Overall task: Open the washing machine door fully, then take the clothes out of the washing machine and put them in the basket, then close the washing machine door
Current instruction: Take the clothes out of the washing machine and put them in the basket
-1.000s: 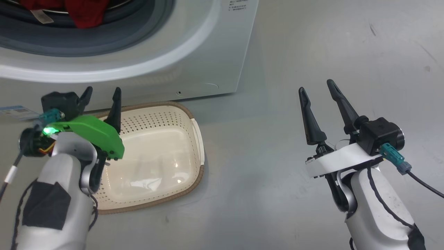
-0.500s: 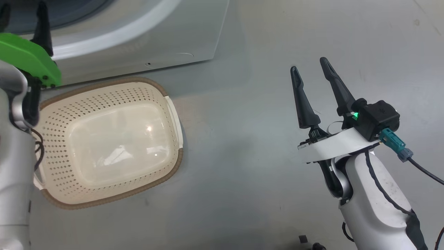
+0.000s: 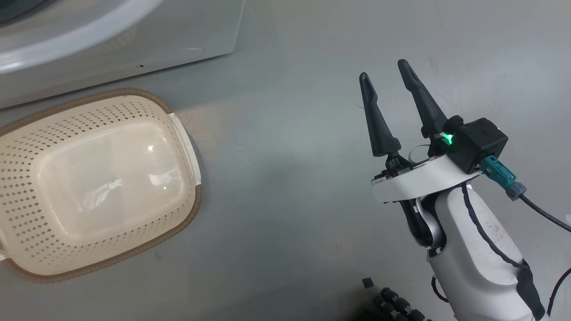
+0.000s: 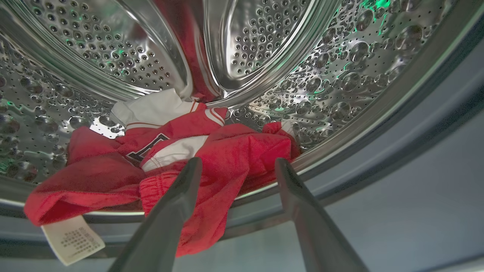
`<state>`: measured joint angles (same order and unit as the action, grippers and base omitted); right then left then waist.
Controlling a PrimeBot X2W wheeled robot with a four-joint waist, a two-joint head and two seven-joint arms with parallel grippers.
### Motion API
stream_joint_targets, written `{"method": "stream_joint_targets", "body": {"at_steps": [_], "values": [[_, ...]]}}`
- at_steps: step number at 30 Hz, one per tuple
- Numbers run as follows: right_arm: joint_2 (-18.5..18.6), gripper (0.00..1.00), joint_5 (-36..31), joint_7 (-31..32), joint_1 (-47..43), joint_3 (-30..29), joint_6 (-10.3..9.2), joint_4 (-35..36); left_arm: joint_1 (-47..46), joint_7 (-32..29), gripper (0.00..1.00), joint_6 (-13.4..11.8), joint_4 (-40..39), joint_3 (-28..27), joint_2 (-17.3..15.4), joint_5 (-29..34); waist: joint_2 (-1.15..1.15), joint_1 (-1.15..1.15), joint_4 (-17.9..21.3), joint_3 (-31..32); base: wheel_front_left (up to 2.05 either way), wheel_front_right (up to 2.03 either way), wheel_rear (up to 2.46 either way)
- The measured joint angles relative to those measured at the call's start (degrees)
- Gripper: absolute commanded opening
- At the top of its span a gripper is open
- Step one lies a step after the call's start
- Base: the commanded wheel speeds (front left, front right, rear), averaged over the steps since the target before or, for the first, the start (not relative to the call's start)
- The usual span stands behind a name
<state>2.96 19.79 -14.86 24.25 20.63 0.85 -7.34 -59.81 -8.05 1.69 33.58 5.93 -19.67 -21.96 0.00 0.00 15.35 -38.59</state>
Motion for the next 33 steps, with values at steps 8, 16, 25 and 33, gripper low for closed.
{"method": "stream_joint_targets", "body": {"at_steps": [8, 16, 25, 33], "values": [[0.0, 1.00, 0.9, 0.0, 0.1, 1.3, -0.53, 0.0, -4.1, 0.1, 1.00, -0.4, 3.1, -0.4, -1.1, 0.4, 0.00, 0.00, 1.9, -1.8, 0.00, 0.00, 0.00], [-0.1, 1.00, 1.3, 0.0, 1.1, 1.6, -1.02, 0.1, -4.9, -0.9, 1.00, -0.9, 8.0, -0.4, -1.4, 0.4, 0.00, 0.00, 2.7, -2.5, 0.00, 0.00, 0.00], [-0.1, 1.00, 1.3, 0.0, 1.2, 1.9, -1.53, 0.4, -5.6, -2.6, 0.67, -2.5, 12.2, 0.0, -2.0, 2.0, 0.00, 0.00, 3.1, -2.5, 0.00, 0.00, 0.00], [-0.1, 1.00, 1.3, 0.0, 1.5, 1.9, -1.54, 0.4, -7.3, -0.7, 0.00, -3.0, 12.7, 0.6, -2.0, 3.0, 0.00, 0.00, 3.0, -2.4, 0.00, 0.00, 0.00]]}}
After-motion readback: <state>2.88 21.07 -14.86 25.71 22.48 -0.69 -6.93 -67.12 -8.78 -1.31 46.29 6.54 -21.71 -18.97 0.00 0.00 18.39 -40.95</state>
